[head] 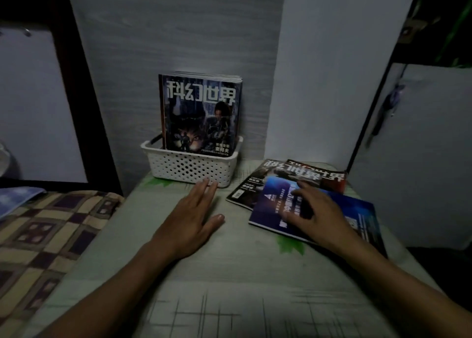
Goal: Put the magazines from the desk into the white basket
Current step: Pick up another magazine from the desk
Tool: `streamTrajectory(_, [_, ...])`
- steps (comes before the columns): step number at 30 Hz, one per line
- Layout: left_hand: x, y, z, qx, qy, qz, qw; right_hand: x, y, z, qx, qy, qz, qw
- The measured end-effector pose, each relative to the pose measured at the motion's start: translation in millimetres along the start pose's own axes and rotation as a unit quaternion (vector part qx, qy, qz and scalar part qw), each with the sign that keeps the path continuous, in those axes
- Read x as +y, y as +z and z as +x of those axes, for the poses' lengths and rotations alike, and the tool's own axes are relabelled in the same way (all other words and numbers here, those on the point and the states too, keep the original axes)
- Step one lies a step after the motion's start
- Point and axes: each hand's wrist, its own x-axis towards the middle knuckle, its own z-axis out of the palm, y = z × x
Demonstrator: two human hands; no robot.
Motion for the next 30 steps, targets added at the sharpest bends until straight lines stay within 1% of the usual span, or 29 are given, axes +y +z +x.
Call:
streamTrajectory(1, [3, -1, -4, 0.006, -0.004, 0.009, 1.0, 6, -1, -11, -0.021, 0.003, -0.022, 1.0])
streamTrajectory(3, [8, -5, -9, 0.014, -0.018, 0.014, 1.0, 15, -4, -27, -0.089, 0.004, -0.069, 0.994])
streamTrajectory(4, [10, -6, -12, 0.009, -0.024, 0.012, 1.0, 20, -7, -33, -0.108, -0.003, -0.09, 0.99])
streamTrajectory(5, [13, -6, -15, 0.002, -0.029, 0.009, 1.0, 24, -12, -36, -0.106, -0.018, -0.102, 0.989])
streamTrajectory(7, [18, -8, -22, -0.003, -0.038, -0.006, 0.999, 28, -19, -43, -0.058, -0.069, -0.146, 0.985])
streamTrajectory(9, [25, -11, -30, 0.014, -0.042, -0.014, 0.999, 24, -21, -48, 0.008, -0.133, -0.244, 0.961])
streamTrajectory(10, [29, -13, -33, 0.03, -0.041, -0.016, 0.999, 20, -19, -52, 0.024, -0.156, -0.28, 0.947])
streamTrajectory(12, [36, -16, -41, 0.048, -0.043, -0.024, 0.998, 12, -16, -58, 0.027, -0.18, -0.301, 0.936])
streamTrajectory(14, [41, -18, -47, 0.047, -0.047, -0.037, 0.997, 10, -23, -60, 0.034, -0.177, -0.281, 0.943])
streamTrajectory(17, [46, -18, -54, 0.042, -0.065, -0.045, 0.996, 8, -38, -64, 0.033, -0.168, -0.199, 0.965])
streamTrajectory(18, [48, -18, -54, 0.042, -0.082, -0.064, 0.994, 5, -40, -67, 0.029, -0.17, -0.15, 0.974])
streamTrajectory(19, [50, -22, -55, 0.041, -0.111, -0.111, 0.987, -2, -42, -72, 0.025, -0.174, -0.089, 0.98])
streamTrajectory(20, [52, -25, -55, 0.038, -0.147, -0.19, 0.97, -13, -43, -77, 0.022, -0.177, -0.024, 0.984])
streamTrajectory(21, [56, -30, -55, 0.03, -0.18, -0.29, 0.94, -25, -44, -81, 0.025, -0.18, 0.038, 0.983])
streamTrajectory(22, [61, -34, -57, 0.025, -0.192, -0.383, 0.903, -39, -44, -84, 0.036, -0.183, 0.09, 0.978])
streamTrajectory(23, [67, -37, -57, 0.029, -0.191, -0.446, 0.874, -53, -44, -85, 0.05, -0.184, 0.133, 0.973])
streamTrajectory(24, [71, -39, -58, 0.046, -0.183, -0.502, 0.844, -66, -44, -86, 0.062, -0.182, 0.171, 0.966])
streamTrajectory(25, [76, -43, -58, 0.077, -0.183, -0.559, 0.805, -78, -44, -86, 0.071, -0.179, 0.207, 0.959])
streamTrajectory(26, [77, -48, -56, 0.11, -0.191, -0.616, 0.756, -89, -45, -84, 0.084, -0.175, 0.244, 0.95])
streamTrajectory(27, [79, -55, -53, 0.132, -0.196, -0.652, 0.72, -99, -47, -82, 0.099, -0.168, 0.29, 0.937])
streamTrajectory(28, [81, -65, -50, 0.146, -0.191, -0.663, 0.709, -107, -49, -79, 0.114, -0.153, 0.355, 0.915])
streamTrajectory(29, [83, -76, -48, 0.145, -0.179, -0.648, 0.726, -115, -52, -75, 0.125, -0.134, 0.434, 0.882])
streamTrajectory(30, [85, -86, -46, 0.138, -0.165, -0.625, 0.751, -123, -55, -71, 0.134, -0.115, 0.506, 0.844])
